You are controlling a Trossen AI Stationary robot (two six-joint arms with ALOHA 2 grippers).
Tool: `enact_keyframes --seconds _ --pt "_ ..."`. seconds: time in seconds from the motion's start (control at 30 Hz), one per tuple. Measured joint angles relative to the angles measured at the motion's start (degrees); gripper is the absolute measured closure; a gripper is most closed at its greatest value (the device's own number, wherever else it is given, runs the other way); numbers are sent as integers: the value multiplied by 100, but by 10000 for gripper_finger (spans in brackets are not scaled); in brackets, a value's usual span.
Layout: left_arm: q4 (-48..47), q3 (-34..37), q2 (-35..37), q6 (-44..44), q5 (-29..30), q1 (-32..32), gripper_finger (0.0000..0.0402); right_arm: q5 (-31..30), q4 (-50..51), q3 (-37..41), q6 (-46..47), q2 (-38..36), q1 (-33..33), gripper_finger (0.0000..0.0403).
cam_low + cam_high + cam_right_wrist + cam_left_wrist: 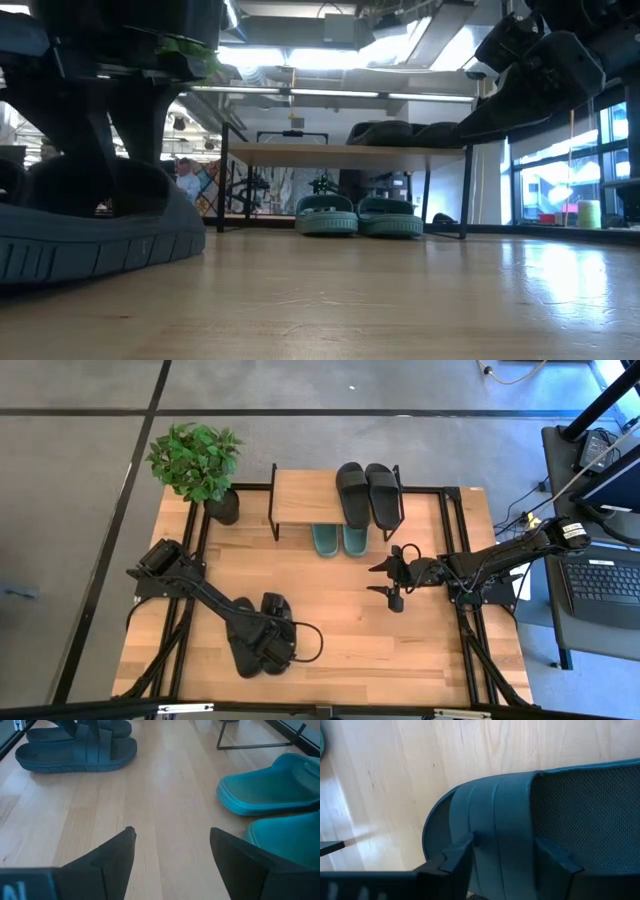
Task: Pick and place slides into the shelf
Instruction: Put the black slide on the shelf
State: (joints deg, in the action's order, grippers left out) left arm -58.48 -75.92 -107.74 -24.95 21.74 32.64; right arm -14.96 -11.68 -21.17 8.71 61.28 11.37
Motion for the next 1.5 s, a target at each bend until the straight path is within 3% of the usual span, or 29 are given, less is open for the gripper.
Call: enact_keyframes --seconds 0.3,0.5,0.6,0.77,0.93,1.07,1.27,1.5 --pt "-87 0 13 100 75 -58 384 0 0 0 -7 0 1 146" --pt "-402 -60 82 156 222 -130 395 0 0 0 -2 0 1 146" --pt "-1208 -344 211 -49 672 -182 397 0 -2 0 -11 0 1 146" --pt "-2075 -1118 475 -279 2000 -411 398 0 -17 0 -17 -2 -1 146" --pt "-2368 -1888 494 371 3261 -1133 399 -2 -54 0 -152 -2 -1 146" --pt "-2117 -2418 494 1123 3646 -2028 399 -1 -51 0 -172 -2 -1 146" --pt "-678 -2710 496 3143 3515 -3354 400 -2 -51 0 -172 -2 0 146" --pt "987 -2710 479 4638 2573 -4468 400 -4 -50 0 -296 -2 1 146"
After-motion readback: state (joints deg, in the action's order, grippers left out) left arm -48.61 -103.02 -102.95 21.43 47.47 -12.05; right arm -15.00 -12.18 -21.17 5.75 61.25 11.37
